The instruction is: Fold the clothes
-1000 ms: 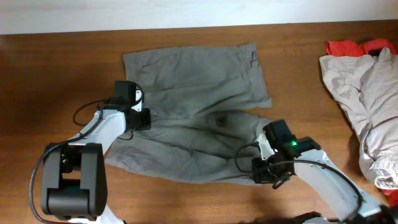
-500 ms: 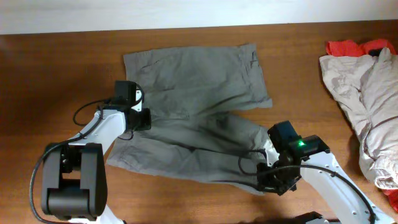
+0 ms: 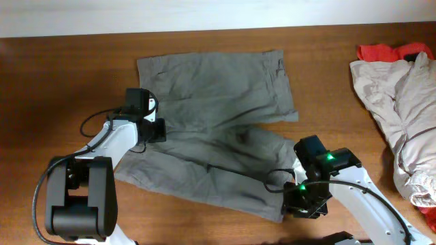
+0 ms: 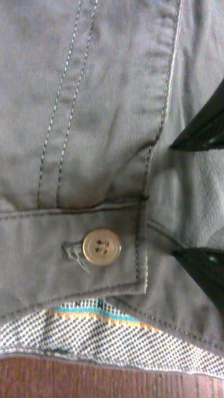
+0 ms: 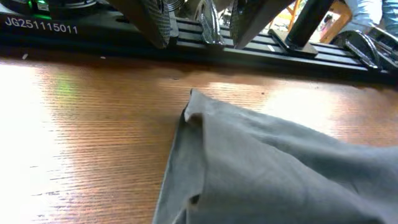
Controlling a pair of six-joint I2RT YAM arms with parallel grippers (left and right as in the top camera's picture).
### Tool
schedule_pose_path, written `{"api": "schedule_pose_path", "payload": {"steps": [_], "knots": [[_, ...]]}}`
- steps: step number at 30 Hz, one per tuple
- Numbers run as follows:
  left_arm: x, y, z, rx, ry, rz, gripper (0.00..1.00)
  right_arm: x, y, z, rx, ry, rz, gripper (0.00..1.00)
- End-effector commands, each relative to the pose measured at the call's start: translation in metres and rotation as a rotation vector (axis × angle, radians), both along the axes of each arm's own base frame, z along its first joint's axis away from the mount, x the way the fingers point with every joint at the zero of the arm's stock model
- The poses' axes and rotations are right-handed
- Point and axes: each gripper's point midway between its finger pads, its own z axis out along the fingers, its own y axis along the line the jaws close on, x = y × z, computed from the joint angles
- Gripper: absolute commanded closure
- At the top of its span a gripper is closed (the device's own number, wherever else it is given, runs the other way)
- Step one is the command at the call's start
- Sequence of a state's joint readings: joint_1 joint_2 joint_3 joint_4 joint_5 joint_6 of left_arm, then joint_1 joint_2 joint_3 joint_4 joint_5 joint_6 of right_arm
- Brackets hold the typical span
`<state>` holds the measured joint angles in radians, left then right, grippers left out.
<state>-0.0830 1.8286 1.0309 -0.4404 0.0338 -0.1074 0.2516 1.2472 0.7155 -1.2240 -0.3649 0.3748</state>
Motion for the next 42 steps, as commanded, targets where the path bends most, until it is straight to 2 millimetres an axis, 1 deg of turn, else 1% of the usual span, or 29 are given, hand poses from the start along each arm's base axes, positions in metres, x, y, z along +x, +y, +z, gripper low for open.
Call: {"api": "schedule_pose_path", "payload": {"steps": [1, 2, 3, 5, 8, 9, 11, 12, 13, 17, 21, 25, 27, 30, 33, 37, 40, 42], "knots": [[-0.008, 0.007, -0.009, 0.027, 0.029, -0.004, 0.46, 0.014, 0.003, 0.000, 0.004, -0.058, -0.013, 0.63], [-0.008, 0.007, -0.009, 0.027, 0.031, -0.005, 0.46, 0.022, 0.004, -0.001, 0.009, -0.090, -0.017, 0.64], [-0.009, 0.007, -0.009, 0.027, 0.033, -0.004, 0.45, 0.035, 0.008, -0.002, 0.026, -0.147, -0.019, 0.64], [-0.009, 0.006, -0.009, 0.025, 0.036, -0.005, 0.45, 0.062, 0.015, -0.001, 0.056, -0.261, -0.019, 0.67], [-0.012, 0.001, -0.010, -0.002, 0.045, -0.034, 0.44, 0.103, 0.023, 0.006, 0.087, -0.436, -0.022, 0.67], [-0.012, -0.001, -0.010, -0.010, 0.047, -0.041, 0.44, 0.113, 0.022, 0.007, 0.077, -0.483, -0.027, 0.67], [-0.013, -0.002, -0.010, -0.012, 0.049, -0.043, 0.43, 0.126, 0.014, 0.006, 0.022, -0.532, -0.036, 0.67], [-0.013, -0.002, -0.010, -0.012, 0.049, -0.044, 0.43, 0.129, 0.007, 0.003, -0.025, -0.535, -0.051, 0.61], [-0.013, -0.002, -0.010, -0.012, 0.049, -0.044, 0.42, 0.130, 0.000, -0.001, -0.067, -0.530, -0.065, 0.53], [-0.012, -0.001, -0.010, -0.011, 0.045, -0.044, 0.41, 0.131, -0.023, -0.019, -0.209, -0.496, -0.065, 0.45], [-0.012, -0.001, -0.010, -0.009, 0.045, -0.050, 0.40, 0.135, -0.038, -0.028, -0.247, -0.470, -0.110, 0.45], [-0.011, -0.002, -0.009, -0.009, 0.039, -0.052, 0.40, 0.146, -0.062, -0.028, -0.268, -0.483, -0.205, 0.45], [-0.010, -0.002, -0.009, -0.009, 0.036, -0.052, 0.40, 0.149, -0.069, -0.028, -0.252, -0.481, -0.243, 0.45], [-0.009, -0.002, -0.009, -0.009, 0.033, -0.052, 0.40, 0.156, -0.067, -0.027, -0.198, -0.508, -0.207, 0.45], [-0.009, -0.002, -0.009, -0.009, 0.031, -0.052, 0.40, 0.160, -0.066, -0.035, -0.190, -0.503, -0.191, 0.45], [-0.009, -0.002, -0.009, -0.009, 0.033, -0.052, 0.40, 0.164, -0.049, -0.048, -0.096, -0.478, -0.159, 0.47], [-0.009, -0.002, -0.009, -0.009, 0.033, -0.052, 0.40, 0.169, -0.040, -0.053, -0.041, -0.483, -0.142, 0.59], [-0.010, -0.002, -0.009, -0.013, 0.039, -0.053, 0.40, 0.174, -0.039, -0.051, -0.037, -0.505, -0.139, 0.68]]}}
